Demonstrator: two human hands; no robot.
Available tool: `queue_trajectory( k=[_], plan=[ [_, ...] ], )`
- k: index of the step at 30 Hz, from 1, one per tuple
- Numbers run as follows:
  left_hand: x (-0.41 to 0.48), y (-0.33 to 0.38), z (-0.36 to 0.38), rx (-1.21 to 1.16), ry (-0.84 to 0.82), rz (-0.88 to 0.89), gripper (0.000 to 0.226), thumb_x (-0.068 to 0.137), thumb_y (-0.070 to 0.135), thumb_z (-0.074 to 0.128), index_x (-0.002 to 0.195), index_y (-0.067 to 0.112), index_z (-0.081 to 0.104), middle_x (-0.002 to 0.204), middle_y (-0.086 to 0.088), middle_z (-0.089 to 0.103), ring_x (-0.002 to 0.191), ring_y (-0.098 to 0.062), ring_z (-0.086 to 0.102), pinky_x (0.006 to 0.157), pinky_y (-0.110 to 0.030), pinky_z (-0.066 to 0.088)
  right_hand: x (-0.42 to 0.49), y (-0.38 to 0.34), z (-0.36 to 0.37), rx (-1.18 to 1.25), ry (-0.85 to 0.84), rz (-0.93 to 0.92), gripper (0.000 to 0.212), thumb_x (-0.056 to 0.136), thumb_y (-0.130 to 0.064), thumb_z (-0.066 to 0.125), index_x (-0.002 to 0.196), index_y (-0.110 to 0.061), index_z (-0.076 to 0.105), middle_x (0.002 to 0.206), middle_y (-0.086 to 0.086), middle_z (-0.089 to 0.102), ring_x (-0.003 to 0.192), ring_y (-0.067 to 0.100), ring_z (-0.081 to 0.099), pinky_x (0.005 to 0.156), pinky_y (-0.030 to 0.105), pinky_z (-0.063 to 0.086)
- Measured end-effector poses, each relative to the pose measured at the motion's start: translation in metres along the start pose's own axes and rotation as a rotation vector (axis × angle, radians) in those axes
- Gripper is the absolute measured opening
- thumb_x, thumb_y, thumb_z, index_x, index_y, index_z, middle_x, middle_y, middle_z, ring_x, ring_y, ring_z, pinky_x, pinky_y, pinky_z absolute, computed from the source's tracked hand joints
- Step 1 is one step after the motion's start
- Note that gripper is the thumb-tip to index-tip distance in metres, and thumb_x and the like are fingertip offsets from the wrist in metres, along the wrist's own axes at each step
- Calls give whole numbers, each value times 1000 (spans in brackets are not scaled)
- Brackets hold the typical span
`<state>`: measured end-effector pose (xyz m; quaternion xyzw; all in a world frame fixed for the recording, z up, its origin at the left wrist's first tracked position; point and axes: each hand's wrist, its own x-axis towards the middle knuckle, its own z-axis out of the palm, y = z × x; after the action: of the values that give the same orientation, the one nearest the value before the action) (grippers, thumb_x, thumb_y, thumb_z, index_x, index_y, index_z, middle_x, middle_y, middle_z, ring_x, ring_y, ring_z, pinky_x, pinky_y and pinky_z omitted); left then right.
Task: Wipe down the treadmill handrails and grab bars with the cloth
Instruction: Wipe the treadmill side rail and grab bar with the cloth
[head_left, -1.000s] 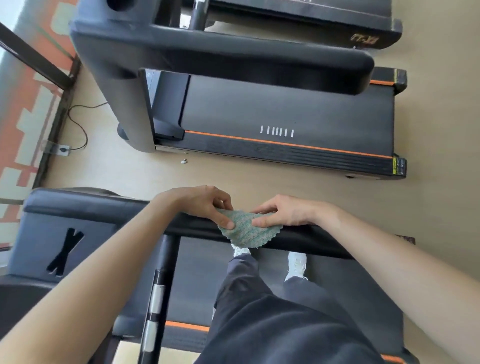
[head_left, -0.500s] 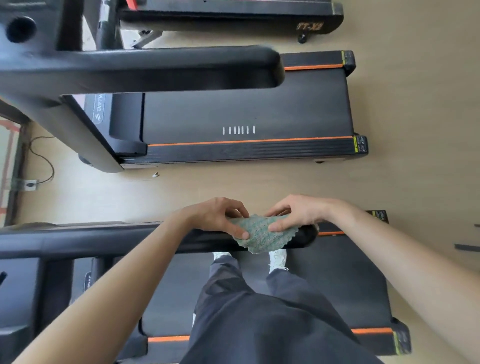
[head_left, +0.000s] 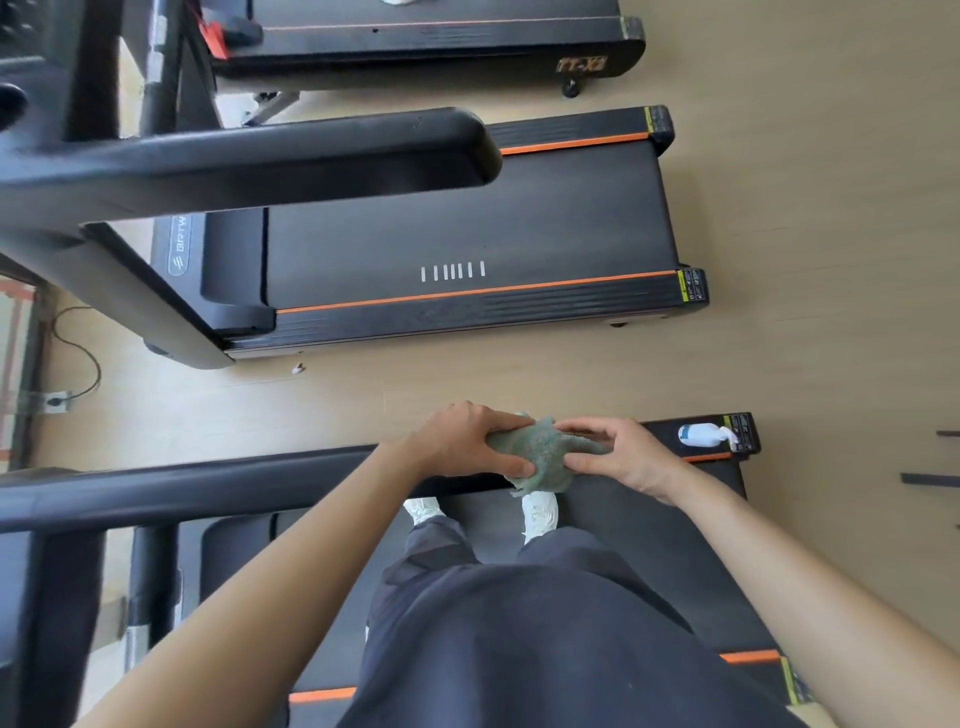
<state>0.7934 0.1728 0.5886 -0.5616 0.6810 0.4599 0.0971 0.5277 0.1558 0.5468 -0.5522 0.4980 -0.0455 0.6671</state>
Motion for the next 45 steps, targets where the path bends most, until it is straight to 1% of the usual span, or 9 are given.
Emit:
queue_trajectory(
  k=[4,8,12,14,17,20,24,32,45],
  plan=[
    [-7,20,24,212,243,24,71,80,72,63,145,48,48,133,12,66,113,-22,64,83,-33,49,-10,17,16,-14,125,-54,49,76,-12,86,121,-24,70,117,-12,72,115,1,64,107,30,47],
    [-20,28,62,247,590,128,66,78,60,62,138,31,60,135,9,65,114,-22,66,90,-35,49,-19,22,30,-198,223,-143,63,70,-29,90,127,-28,65,120,-15,70,112,-2,63,99,23,49],
    [-35,20,93,340,885,118,61,81,51,72,134,22,65,137,0,65,124,-25,61,103,-39,47,-29,21,41,-299,234,-333,81,70,-25,90,143,-19,55,142,-9,56,132,4,51,112,20,38],
    [-45,15,103,351,987,95,56,86,51,71,133,20,67,138,-3,64,128,-27,59,108,-41,44,-33,19,43,-349,251,-429,80,72,-20,86,145,-18,53,147,-9,50,138,6,46,114,20,34],
    [-61,2,114,389,1085,27,48,92,49,68,129,20,69,139,-3,64,131,-27,57,110,-40,43,-33,8,50,-405,259,-520,71,76,-20,82,143,-21,56,150,-6,50,139,7,45,111,27,40],
    [-77,-15,117,424,1148,-76,42,94,47,67,126,20,71,136,-2,65,130,-26,58,108,-41,44,-21,-10,61,-552,275,-586,59,80,-22,80,137,-24,63,146,-4,55,130,15,54,110,31,41],
    [-97,-44,120,410,1204,-180,41,94,48,68,126,22,71,136,-2,66,132,-25,58,107,-43,45,0,-42,81,-765,227,-646,55,77,-28,81,130,-23,68,136,1,64,123,25,61,103,46,49],
    [-149,-121,119,389,1295,-294,43,90,44,71,129,24,70,141,-4,63,136,-23,55,111,-43,43,36,-109,162,-986,-12,-571,71,82,-39,78,147,-32,50,149,-4,53,135,22,50,111,37,40],
    [-226,-235,91,320,1258,-392,58,82,62,66,130,28,69,142,-1,62,137,-22,54,113,-48,40,81,-179,287,-1183,-109,-573,81,85,-51,72,154,-32,36,153,-9,46,136,18,47,106,33,41]
  ],
)
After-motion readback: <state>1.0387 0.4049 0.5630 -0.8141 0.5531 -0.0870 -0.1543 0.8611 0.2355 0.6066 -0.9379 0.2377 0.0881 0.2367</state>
